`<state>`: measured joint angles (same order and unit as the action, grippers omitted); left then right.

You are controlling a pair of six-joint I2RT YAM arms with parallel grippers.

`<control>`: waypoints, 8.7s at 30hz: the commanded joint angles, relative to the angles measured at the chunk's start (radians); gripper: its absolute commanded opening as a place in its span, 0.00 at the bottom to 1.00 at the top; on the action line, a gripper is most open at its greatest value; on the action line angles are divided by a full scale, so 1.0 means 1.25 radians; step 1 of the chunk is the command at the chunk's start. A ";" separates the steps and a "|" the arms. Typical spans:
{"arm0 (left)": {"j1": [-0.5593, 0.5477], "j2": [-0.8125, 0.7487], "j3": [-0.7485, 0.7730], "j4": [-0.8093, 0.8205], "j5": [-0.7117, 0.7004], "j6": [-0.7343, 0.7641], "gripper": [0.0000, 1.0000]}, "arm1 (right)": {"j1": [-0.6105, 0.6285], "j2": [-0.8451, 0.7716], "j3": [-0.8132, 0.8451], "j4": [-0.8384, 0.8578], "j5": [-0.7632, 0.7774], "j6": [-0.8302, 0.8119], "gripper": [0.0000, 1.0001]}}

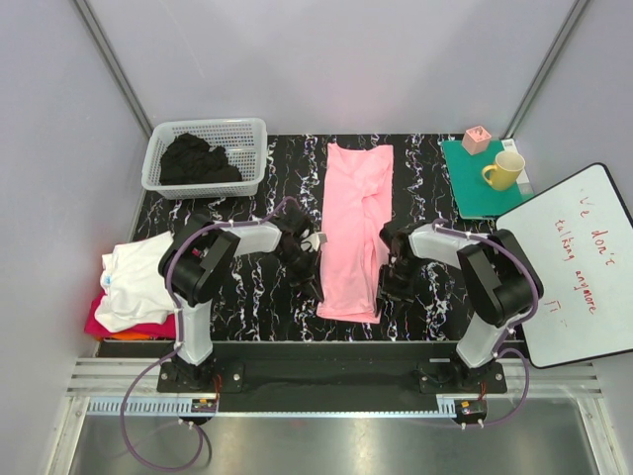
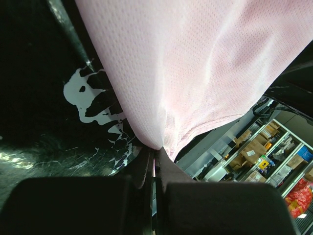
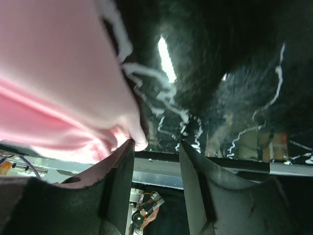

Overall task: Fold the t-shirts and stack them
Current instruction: Grab the bottom of the folded rectangular tshirt with both arms, then fold the folded rectangular tshirt in 1/3 of the way

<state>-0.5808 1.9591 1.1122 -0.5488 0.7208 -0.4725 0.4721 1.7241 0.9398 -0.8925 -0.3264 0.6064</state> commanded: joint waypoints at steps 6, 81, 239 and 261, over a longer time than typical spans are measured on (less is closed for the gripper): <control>-0.002 0.016 0.017 0.009 -0.062 0.000 0.00 | -0.001 0.044 0.005 0.049 -0.027 -0.022 0.48; 0.179 0.186 0.627 -0.206 -0.037 0.007 0.99 | -0.201 0.484 1.046 -0.123 0.191 -0.164 0.79; 0.117 0.137 0.432 -0.193 -0.238 0.141 0.44 | -0.205 0.141 0.322 -0.051 -0.065 -0.248 0.87; 0.158 -0.009 0.281 -0.195 -0.350 0.144 0.09 | -0.205 0.165 0.350 -0.052 -0.097 -0.249 0.89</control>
<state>-0.3878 1.9251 1.4647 -0.8066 0.3042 -0.2962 0.2176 1.9167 1.3464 -0.9451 -0.4278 0.2962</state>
